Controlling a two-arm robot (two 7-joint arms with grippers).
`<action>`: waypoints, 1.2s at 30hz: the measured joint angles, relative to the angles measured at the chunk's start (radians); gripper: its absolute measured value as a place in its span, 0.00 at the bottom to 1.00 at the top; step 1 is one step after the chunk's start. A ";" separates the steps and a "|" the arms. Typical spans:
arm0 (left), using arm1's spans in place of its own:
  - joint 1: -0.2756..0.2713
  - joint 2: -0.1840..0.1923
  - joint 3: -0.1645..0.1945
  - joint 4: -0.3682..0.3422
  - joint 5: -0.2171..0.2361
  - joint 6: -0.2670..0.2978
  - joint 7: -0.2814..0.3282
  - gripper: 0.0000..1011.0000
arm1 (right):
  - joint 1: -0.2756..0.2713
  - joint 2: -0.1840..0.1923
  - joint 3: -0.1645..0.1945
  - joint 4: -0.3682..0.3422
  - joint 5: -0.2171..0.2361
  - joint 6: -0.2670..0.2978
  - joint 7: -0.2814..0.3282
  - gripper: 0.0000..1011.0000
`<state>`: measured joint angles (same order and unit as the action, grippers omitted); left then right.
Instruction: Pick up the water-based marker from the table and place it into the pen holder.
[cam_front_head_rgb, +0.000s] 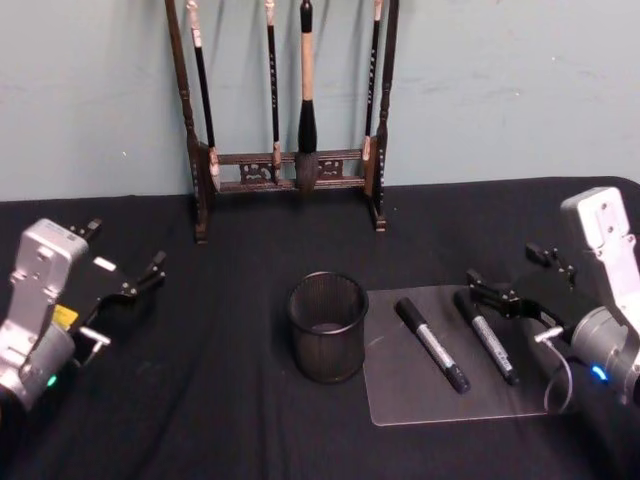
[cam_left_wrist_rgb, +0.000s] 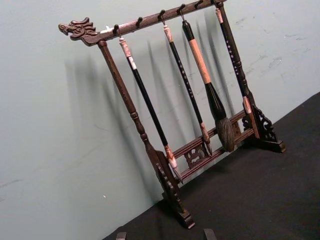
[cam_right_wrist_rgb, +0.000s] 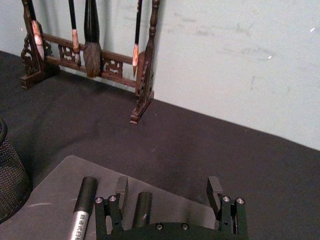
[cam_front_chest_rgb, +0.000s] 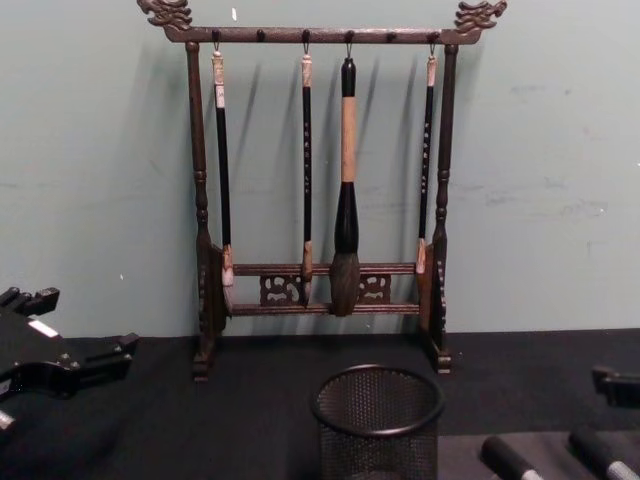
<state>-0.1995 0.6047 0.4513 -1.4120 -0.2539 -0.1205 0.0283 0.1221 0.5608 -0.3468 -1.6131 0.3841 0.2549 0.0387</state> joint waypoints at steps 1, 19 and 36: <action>0.000 0.000 0.000 0.000 0.000 0.000 0.000 0.99 | 0.003 -0.004 -0.001 0.004 0.000 0.005 0.003 0.99; 0.000 0.000 0.000 0.000 0.000 0.000 0.000 0.99 | 0.073 -0.105 -0.001 0.121 -0.013 0.145 0.049 0.99; 0.000 0.000 0.000 0.000 0.000 0.000 0.000 0.99 | 0.093 -0.157 0.014 0.186 -0.077 0.144 0.089 0.99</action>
<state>-0.1995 0.6047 0.4514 -1.4120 -0.2539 -0.1205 0.0283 0.2146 0.4037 -0.3328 -1.4275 0.3066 0.3987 0.1278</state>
